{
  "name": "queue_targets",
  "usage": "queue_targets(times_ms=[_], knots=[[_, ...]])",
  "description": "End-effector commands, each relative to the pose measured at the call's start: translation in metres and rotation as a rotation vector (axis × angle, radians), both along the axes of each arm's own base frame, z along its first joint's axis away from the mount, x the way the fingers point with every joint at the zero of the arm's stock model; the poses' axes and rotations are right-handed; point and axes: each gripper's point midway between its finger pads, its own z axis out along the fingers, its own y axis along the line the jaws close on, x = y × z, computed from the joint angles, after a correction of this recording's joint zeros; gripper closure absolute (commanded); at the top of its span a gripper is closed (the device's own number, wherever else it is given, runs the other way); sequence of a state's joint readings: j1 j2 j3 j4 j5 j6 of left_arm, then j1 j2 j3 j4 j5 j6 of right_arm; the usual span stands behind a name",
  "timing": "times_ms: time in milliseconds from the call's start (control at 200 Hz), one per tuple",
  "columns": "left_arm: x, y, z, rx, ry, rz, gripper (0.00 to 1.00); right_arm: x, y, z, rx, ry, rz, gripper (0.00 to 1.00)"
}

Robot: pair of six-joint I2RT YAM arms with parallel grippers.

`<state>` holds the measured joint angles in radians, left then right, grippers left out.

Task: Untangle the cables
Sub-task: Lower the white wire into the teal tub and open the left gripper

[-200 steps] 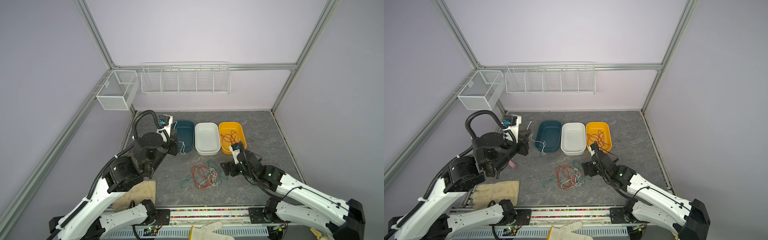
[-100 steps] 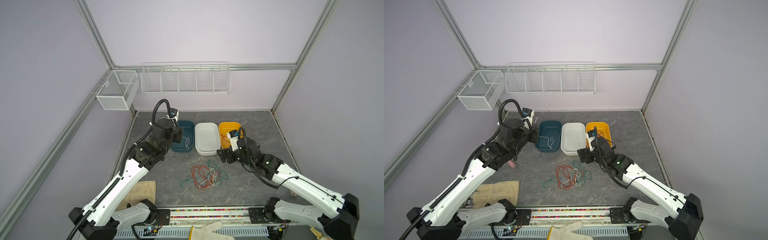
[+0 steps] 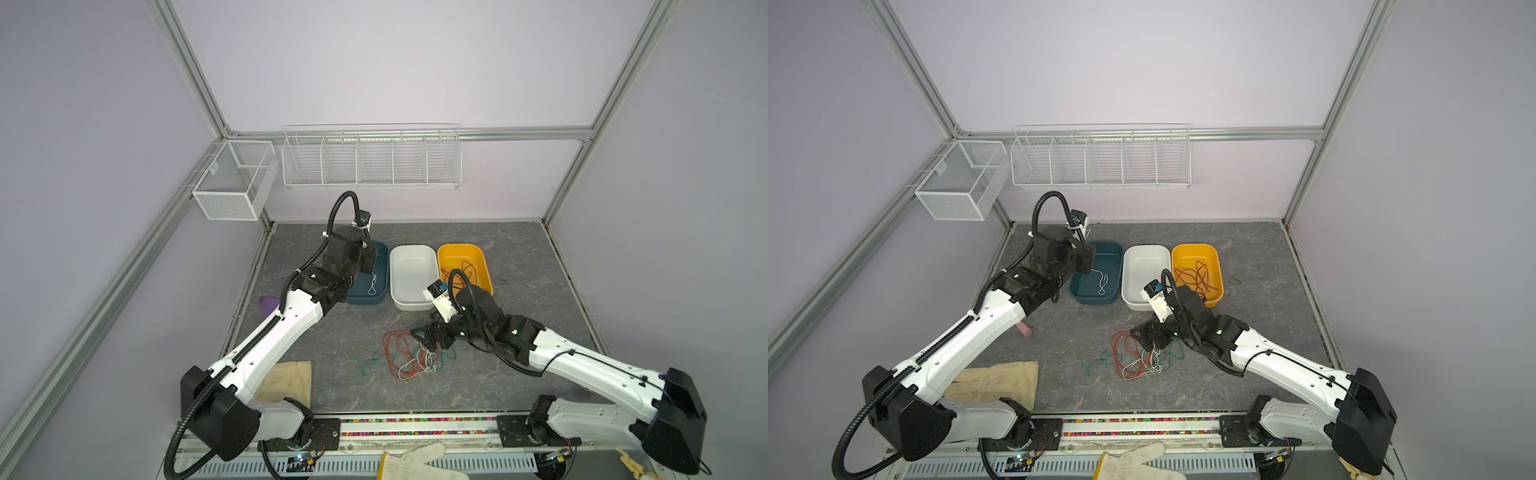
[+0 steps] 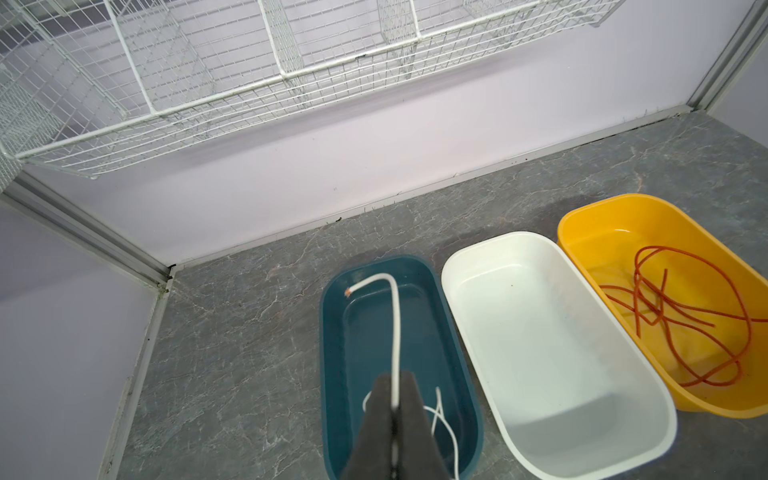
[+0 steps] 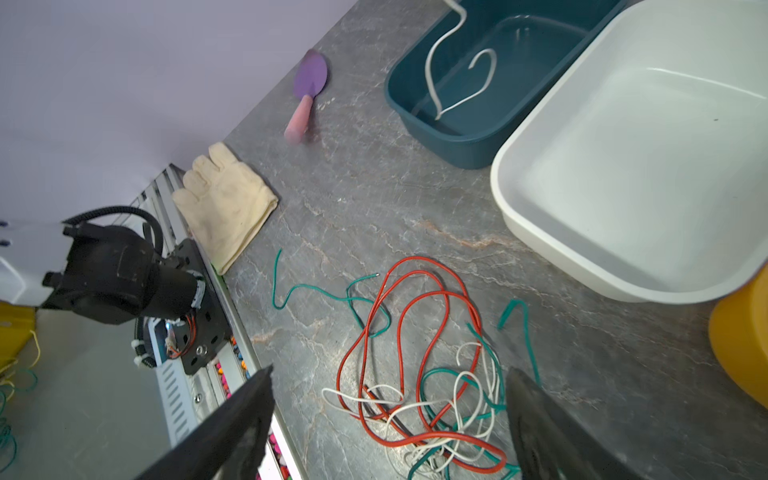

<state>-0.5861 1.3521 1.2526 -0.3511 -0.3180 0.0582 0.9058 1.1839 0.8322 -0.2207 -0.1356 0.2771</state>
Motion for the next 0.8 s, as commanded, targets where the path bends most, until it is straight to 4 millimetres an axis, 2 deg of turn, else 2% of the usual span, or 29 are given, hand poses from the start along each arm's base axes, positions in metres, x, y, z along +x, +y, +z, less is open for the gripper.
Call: queue_targets(times_ms=[0,140,345,800], knots=[[0.015,0.002,-0.01,0.035,-0.018,0.028,1.0,-0.009,0.012,0.0,-0.02,-0.041,0.068,0.12],[0.029,0.003,-0.036,0.08,0.012,0.053,1.0,-0.011,0.01,0.0,-0.02,-0.061,0.062,0.12],[0.046,0.004,-0.064,0.129,0.049,0.08,1.0,-0.012,0.009,0.004,-0.006,-0.077,0.06,0.12],[0.056,0.0,-0.14,0.204,0.221,0.105,1.0,-0.011,0.01,-0.001,-0.021,-0.07,0.063,0.12]])
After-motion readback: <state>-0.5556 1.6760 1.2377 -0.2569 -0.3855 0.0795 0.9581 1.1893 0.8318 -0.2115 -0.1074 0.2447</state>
